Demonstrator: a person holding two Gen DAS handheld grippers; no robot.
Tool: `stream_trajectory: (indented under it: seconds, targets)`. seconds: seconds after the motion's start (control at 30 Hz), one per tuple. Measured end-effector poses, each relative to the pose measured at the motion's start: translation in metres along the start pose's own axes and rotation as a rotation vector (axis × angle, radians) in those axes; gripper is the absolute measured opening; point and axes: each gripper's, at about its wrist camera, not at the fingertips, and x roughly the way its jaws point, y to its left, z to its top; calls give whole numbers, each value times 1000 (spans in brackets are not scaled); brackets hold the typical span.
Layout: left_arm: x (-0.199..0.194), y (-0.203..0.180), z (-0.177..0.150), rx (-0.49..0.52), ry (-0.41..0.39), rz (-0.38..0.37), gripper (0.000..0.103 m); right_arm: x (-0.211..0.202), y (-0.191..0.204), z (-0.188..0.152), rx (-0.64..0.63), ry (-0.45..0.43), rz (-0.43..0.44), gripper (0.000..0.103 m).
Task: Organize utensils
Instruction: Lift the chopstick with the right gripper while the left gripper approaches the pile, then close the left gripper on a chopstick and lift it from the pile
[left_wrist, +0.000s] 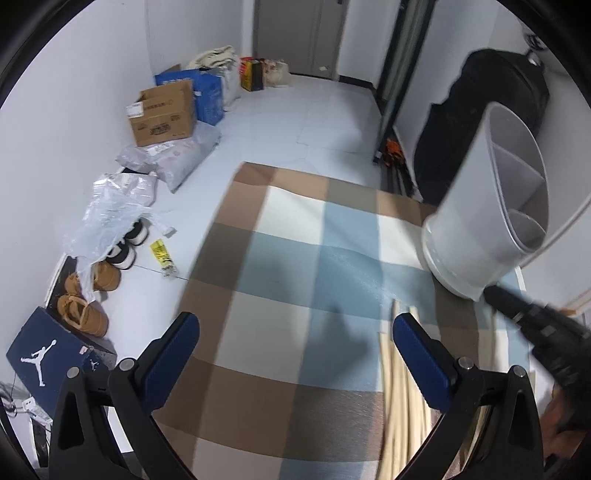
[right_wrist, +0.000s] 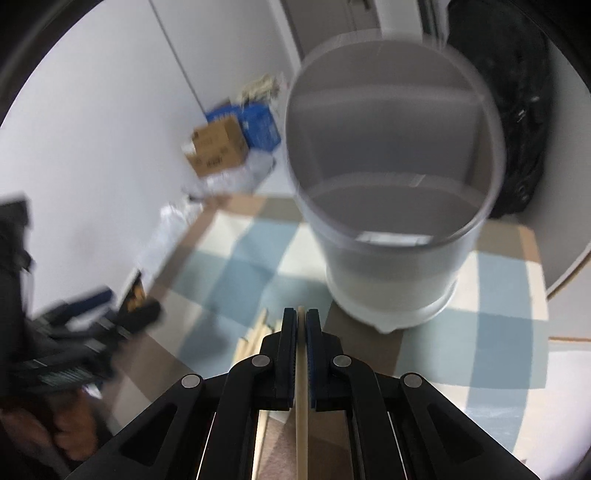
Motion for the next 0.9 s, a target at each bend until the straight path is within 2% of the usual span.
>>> stream_trajectory:
  seconds: [0.13,0.2,0.4,0.63,0.9]
  targets:
    - [7,-14,-5,43,44,-35,100,-29,-6,2,28,-79,19,4]
    - [12,-22,-6,58,75,-68,93,-42,-10,1,38,-107,24,4]
    - [22,-39,-4,78,132,-104,83,-77,-19,-8,36,-174,38,4]
    - [42,-42,4,-2,238,-166,64,-98,-28,-12,47,-221,54,4]
    - [46,-41,15,-62,246,-168,54,-118,-40,-17,69,-258,75,4]
